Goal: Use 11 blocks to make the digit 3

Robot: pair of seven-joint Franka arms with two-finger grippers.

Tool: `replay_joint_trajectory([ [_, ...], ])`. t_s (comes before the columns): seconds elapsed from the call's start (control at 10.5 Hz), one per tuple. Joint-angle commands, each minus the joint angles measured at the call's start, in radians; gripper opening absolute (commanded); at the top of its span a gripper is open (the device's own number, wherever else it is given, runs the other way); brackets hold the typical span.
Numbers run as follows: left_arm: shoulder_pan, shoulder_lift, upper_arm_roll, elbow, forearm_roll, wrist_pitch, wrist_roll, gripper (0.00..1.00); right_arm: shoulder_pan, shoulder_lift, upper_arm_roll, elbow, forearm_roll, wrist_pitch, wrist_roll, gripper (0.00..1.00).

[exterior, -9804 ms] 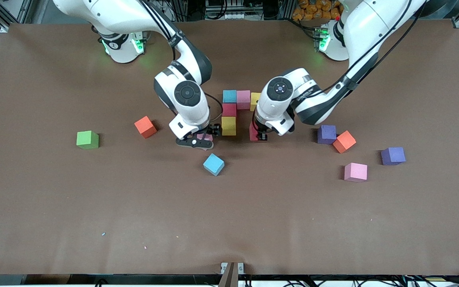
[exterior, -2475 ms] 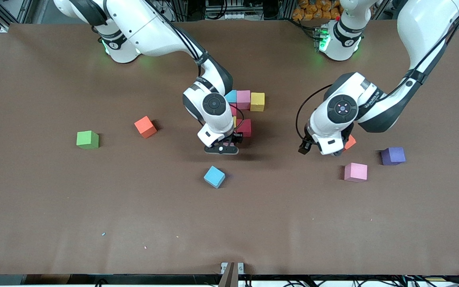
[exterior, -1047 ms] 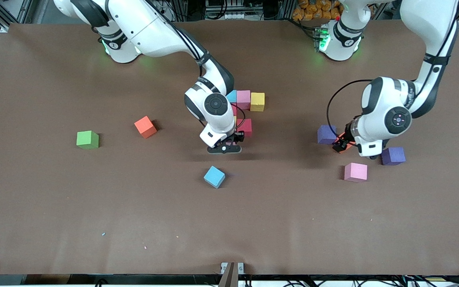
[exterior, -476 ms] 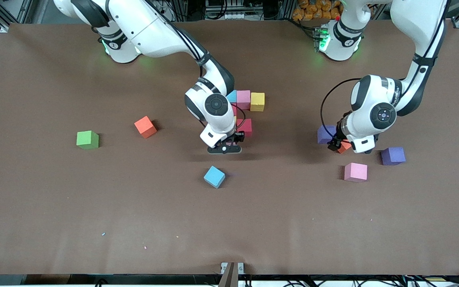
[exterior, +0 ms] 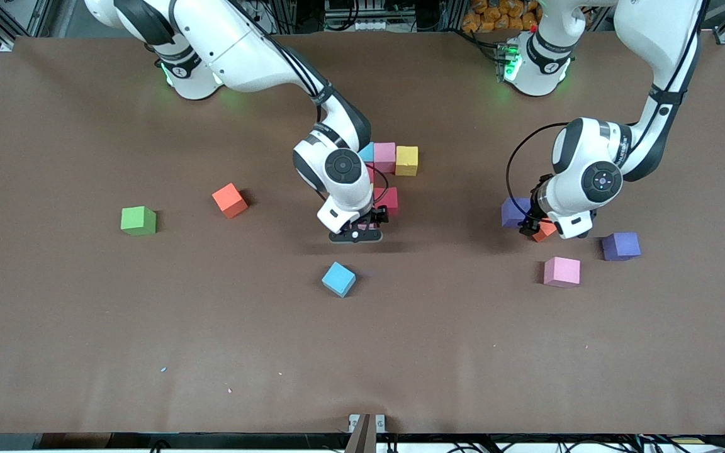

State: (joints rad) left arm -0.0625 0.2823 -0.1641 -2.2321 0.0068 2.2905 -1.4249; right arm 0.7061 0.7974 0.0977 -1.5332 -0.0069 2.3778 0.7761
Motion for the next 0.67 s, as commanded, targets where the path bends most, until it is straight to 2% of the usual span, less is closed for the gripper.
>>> replay_joint_trajectory([
  [0.0, -0.026, -0.034, 0.014, -0.07, -0.021, 0.079, -0.061, 1.0, 0.004, 0.017, -0.001, 0.064, -0.002, -0.011, 0.002, 1.0],
  [0.19, -0.048, -0.035, 0.015, -0.11, -0.019, 0.133, -0.138, 1.0, -0.002, 0.009, -0.001, 0.085, -0.005, -0.018, -0.006, 1.0],
  [0.57, -0.056, -0.017, 0.015, -0.11, -0.011, 0.147, -0.154, 1.0, -0.014, -0.017, -0.003, 0.091, -0.01, -0.023, -0.047, 1.0],
])
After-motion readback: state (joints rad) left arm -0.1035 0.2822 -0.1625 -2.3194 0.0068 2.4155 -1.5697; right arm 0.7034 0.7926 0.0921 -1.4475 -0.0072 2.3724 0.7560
